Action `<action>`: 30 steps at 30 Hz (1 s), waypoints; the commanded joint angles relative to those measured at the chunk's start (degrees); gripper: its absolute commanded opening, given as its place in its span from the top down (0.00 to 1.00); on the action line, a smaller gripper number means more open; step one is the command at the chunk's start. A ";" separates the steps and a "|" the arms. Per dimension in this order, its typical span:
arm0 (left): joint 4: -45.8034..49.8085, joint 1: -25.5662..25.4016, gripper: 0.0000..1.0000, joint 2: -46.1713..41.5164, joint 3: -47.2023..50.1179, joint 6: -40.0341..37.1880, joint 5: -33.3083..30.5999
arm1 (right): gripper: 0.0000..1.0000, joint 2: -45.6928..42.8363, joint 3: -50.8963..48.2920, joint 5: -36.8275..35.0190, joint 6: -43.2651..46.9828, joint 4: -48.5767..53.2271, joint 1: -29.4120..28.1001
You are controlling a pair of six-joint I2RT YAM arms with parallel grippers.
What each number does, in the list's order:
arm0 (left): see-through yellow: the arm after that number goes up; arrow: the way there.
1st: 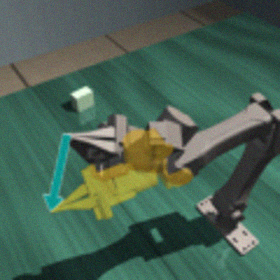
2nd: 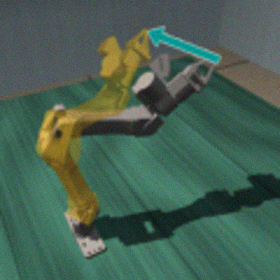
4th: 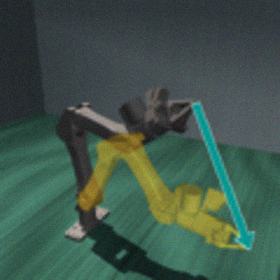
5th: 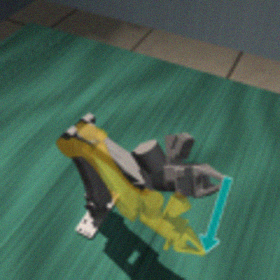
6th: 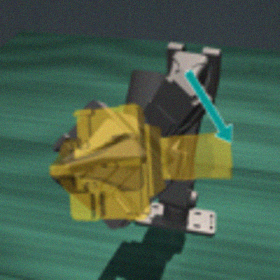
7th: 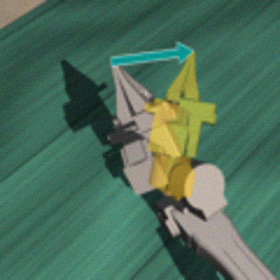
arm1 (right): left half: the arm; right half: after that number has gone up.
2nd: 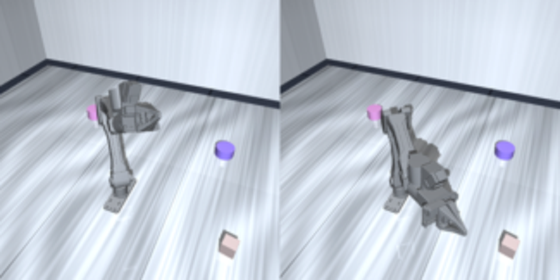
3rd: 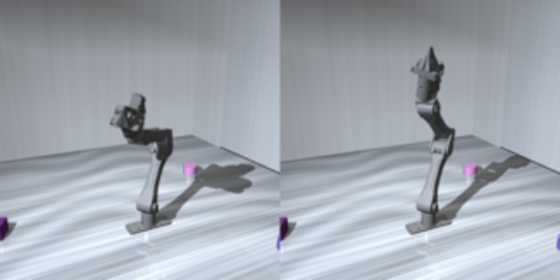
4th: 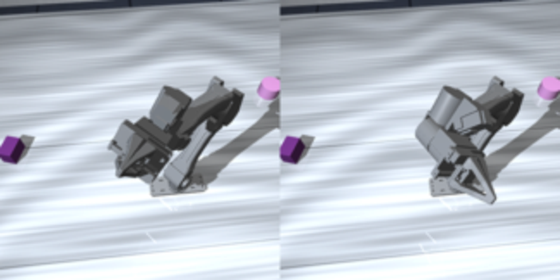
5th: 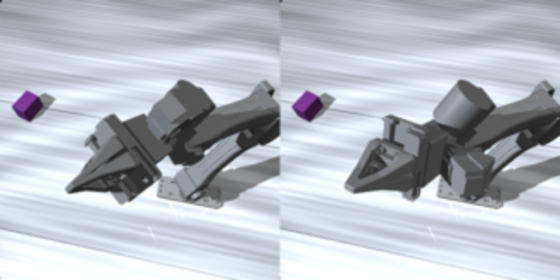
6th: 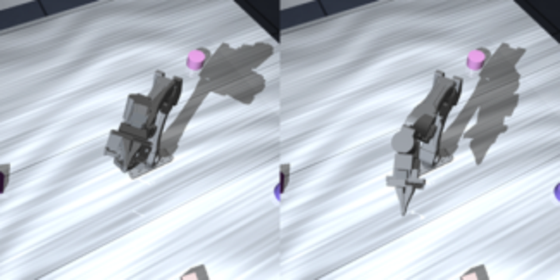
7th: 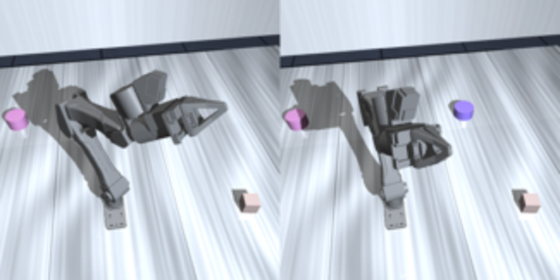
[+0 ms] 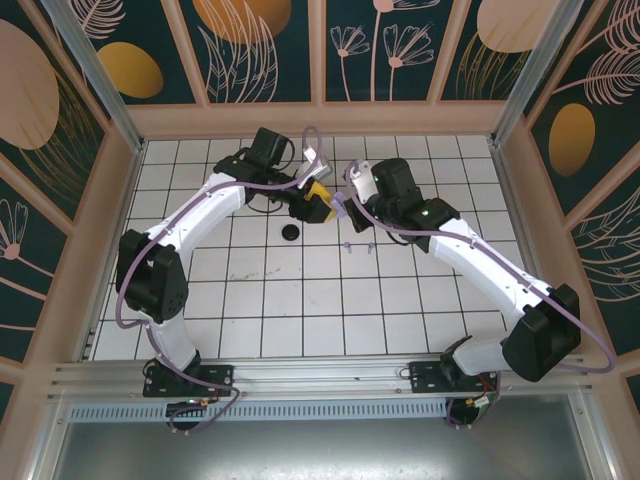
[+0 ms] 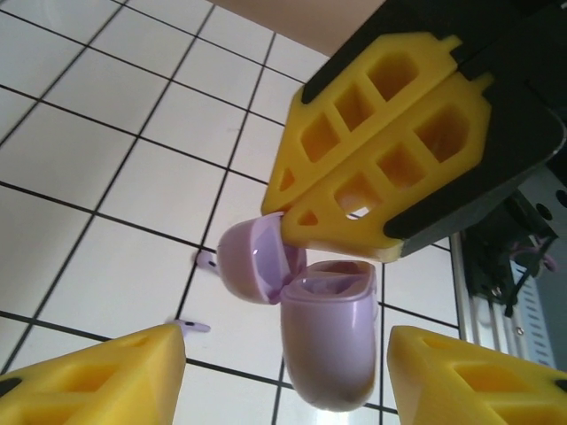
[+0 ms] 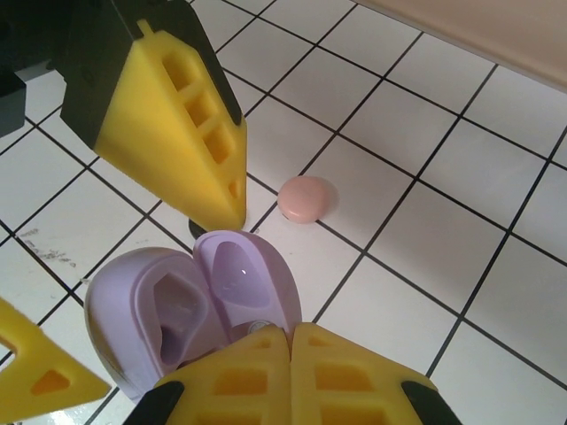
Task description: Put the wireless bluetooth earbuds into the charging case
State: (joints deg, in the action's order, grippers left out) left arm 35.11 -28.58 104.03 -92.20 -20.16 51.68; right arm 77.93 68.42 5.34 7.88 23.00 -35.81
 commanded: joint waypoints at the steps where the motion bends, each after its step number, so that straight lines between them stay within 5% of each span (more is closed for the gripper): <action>1: 3.86 -0.07 0.39 1.39 -1.97 -2.95 3.78 | 1.00 -0.33 0.97 -1.31 1.22 0.37 -0.42; 30: 2.77 -0.07 0.49 3.15 -4.10 -3.52 7.95 | 1.00 0.29 1.54 -0.51 0.56 0.53 -1.38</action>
State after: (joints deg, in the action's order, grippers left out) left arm 37.54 -28.51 106.41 -94.61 -22.28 56.69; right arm 77.95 68.42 5.37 8.27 23.00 -36.56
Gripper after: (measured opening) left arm 0.510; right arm 0.060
